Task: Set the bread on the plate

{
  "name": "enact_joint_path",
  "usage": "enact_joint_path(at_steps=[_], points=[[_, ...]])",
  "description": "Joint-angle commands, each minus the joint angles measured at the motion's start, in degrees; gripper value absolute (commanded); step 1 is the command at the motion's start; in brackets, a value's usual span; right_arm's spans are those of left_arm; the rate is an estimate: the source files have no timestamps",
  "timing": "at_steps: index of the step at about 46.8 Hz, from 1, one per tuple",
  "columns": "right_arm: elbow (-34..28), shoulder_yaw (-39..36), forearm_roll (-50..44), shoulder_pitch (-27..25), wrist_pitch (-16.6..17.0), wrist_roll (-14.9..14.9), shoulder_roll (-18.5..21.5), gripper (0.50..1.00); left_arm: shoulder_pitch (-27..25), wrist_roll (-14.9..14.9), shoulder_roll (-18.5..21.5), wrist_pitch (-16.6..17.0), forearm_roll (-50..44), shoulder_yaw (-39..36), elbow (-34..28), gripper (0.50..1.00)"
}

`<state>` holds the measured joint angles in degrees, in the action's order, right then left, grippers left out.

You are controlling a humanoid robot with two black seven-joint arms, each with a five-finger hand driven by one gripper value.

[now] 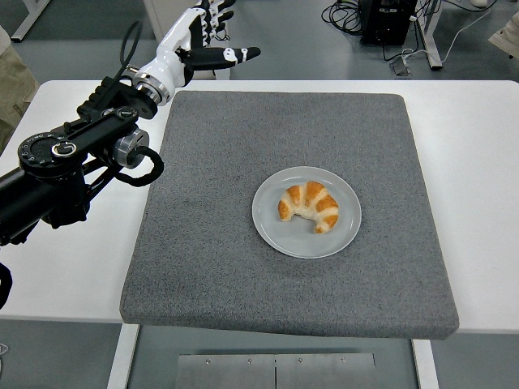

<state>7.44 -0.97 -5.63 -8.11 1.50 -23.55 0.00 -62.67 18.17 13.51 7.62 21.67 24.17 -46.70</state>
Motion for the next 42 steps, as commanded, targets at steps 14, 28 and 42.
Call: enact_joint_path(at_steps=[14,28,42], points=[[-0.2,-0.4,0.0,-0.6,-0.2,0.0,0.0,1.0,3.0,-0.1,-1.1,-2.5,-7.5,1.0,6.3,0.971],[-1.9,-0.4,0.0,-0.9,-0.2,0.0,0.0,1.0,4.3,0.0,-4.0,-11.2,-12.6,5.3,16.7,0.971],[-2.3,-0.4,0.0,-1.3,-0.3,0.0,0.0,1.0,4.3,0.1,-6.2,-14.4,-13.1,8.1,22.0,0.971]])
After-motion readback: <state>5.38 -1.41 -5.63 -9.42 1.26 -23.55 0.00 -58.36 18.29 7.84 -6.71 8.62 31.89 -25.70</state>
